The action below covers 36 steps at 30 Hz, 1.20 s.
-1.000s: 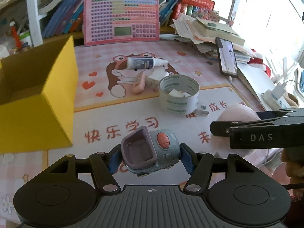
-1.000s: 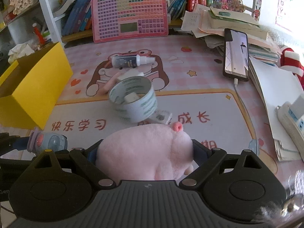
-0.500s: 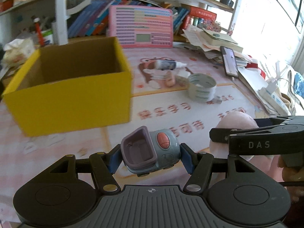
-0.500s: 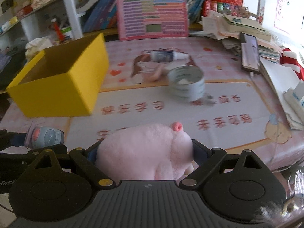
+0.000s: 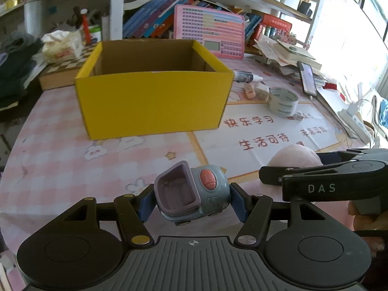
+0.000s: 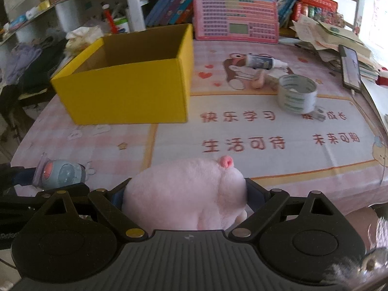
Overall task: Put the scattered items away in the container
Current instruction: 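Carry the toy car and pink pig with both tools over the yellow box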
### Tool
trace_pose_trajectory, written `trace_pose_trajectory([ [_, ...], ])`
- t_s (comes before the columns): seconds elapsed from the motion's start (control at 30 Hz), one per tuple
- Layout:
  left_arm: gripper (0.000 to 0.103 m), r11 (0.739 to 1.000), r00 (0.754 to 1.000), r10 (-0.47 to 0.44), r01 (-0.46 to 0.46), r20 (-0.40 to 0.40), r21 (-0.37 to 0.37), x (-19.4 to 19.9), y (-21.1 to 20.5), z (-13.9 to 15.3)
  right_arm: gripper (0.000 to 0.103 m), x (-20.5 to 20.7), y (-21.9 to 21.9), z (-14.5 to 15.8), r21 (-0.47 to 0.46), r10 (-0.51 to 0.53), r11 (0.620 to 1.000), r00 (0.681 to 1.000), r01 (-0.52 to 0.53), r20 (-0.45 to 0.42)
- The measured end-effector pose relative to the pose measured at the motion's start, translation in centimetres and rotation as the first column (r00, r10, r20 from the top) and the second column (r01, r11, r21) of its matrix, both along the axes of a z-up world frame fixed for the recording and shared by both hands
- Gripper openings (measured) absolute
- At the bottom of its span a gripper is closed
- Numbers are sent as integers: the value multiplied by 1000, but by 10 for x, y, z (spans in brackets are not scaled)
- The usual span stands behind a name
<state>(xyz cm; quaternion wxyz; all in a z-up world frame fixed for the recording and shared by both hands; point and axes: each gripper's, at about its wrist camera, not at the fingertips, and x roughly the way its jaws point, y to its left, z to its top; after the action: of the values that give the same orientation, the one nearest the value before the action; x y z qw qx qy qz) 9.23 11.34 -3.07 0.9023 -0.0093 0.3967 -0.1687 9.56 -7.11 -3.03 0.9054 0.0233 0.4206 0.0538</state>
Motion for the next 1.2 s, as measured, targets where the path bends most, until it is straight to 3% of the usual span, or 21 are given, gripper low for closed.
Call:
trace_pose_trajectory([
  [0.37,63,997,998,66,-66,-7,-43,0,39,-5,92,3,38,3,-38,63,997,998,-63,-6],
  [0.87,63,996,996,84,-82,40,-33,25,51,3,92,34,59,12,-58,121,991,992,-118,43],
  [1.2,63,996,988,86,-84,132,-23,51,47,23,92,58,64,34,-134,165,981,969,-141,185],
])
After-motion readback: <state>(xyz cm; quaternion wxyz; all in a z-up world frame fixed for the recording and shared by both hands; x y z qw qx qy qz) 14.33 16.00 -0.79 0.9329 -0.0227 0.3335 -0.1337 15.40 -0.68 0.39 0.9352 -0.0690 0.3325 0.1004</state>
